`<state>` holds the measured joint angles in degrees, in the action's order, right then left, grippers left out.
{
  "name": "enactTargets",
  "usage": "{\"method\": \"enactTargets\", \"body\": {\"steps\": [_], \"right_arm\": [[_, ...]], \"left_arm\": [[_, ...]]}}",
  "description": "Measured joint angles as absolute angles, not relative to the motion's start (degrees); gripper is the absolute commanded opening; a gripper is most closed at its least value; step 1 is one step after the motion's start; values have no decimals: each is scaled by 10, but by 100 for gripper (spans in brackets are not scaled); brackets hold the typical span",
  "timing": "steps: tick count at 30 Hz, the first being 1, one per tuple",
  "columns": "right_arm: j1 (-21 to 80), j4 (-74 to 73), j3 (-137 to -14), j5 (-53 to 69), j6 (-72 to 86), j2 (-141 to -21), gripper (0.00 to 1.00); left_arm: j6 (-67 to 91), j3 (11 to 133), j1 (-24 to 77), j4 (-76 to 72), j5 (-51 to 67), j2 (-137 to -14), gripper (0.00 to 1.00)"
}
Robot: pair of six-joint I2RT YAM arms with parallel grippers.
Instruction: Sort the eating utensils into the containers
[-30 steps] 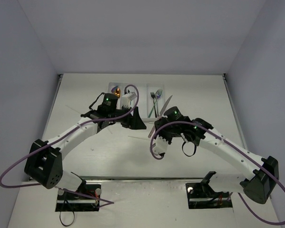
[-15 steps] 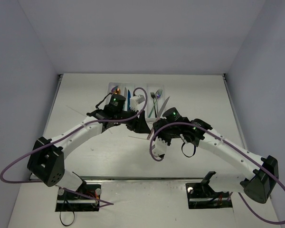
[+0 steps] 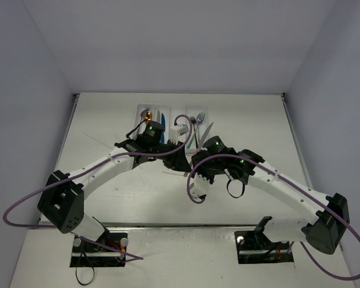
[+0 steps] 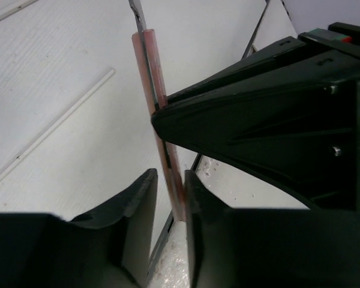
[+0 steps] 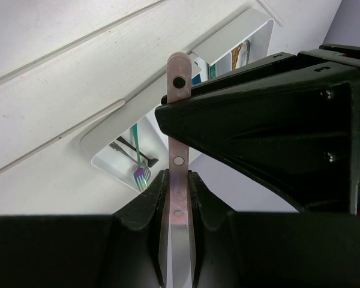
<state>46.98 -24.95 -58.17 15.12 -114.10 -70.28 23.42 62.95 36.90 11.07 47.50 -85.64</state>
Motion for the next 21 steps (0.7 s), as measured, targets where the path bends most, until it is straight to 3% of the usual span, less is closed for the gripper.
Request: {"method": "enactTargets", "body": {"steps": [3, 10, 21], "right_arm": [[470, -246, -582, 148, -1141, -704, 4], [473, -238, -582, 144, -1141, -703, 46], [474, -220, -581, 136, -1143, -639, 56]], "left_arm": [[237, 633, 371, 111, 479, -857, 0], [241, 634, 368, 115, 474, -861, 0], [241, 629, 336, 138, 448, -845, 0]]}}
